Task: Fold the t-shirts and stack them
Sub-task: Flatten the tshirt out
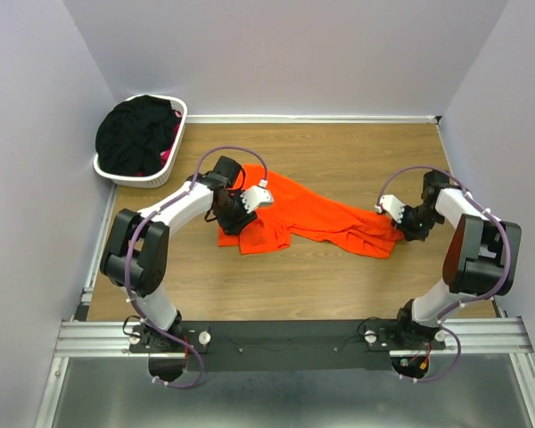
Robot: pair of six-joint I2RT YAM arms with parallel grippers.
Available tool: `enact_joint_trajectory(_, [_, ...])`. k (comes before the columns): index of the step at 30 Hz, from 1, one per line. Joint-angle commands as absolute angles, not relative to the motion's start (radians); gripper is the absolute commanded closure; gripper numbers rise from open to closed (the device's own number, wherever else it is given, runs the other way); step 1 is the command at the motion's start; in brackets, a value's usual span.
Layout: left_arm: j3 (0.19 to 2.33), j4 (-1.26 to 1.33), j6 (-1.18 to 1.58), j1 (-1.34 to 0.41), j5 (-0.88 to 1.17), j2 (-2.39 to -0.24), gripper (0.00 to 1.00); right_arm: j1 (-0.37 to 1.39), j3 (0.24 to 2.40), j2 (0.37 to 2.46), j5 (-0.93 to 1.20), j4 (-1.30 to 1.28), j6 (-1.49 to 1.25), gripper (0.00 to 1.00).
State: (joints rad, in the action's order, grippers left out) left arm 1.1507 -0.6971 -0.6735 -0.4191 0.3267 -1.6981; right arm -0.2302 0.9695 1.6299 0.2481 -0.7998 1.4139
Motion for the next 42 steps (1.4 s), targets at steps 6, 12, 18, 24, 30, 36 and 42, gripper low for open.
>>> enact_joint_trajectory(6, [1.057, -0.681, -0.713, -0.503, 0.302, -1.585, 0.46, -0.235, 1.129, 1.609, 0.245, -0.951, 1.359, 1.0])
enact_joint_trajectory(12, [0.956, -0.603, -0.716, -0.647, 0.217, -1.566, 0.49, -0.236, 1.169, 1.651, 0.245, -0.994, 1.301, 0.99])
enact_joint_trajectory(18, [0.971, -0.563, -0.693, -0.653, 0.153, -1.623, 0.49, -0.236, 1.161, 1.648, 0.242, -1.0, 1.289, 0.99])
enact_joint_trajectory(24, [0.966, -0.548, -0.693, -0.655, 0.117, -1.657, 0.49, -0.235, 1.169, 1.658, 0.239, -0.999, 1.293, 0.99])
enact_joint_trajectory(30, [0.933, -0.539, -0.706, -0.663, 0.114, -1.67, 0.57, -0.236, 1.17, 1.661, 0.236, -0.999, 1.29, 1.0])
enact_joint_trajectory(36, [0.945, -0.566, -0.707, -0.661, 0.092, -1.628, 0.94, -0.241, 1.175, 1.654, 0.242, -0.999, 1.272, 1.0])
enact_joint_trajectory(42, [1.102, -0.702, -0.721, -0.621, 0.109, -1.519, 1.0, -0.271, 1.239, 1.647, 0.253, -1.011, 1.249, 0.99])
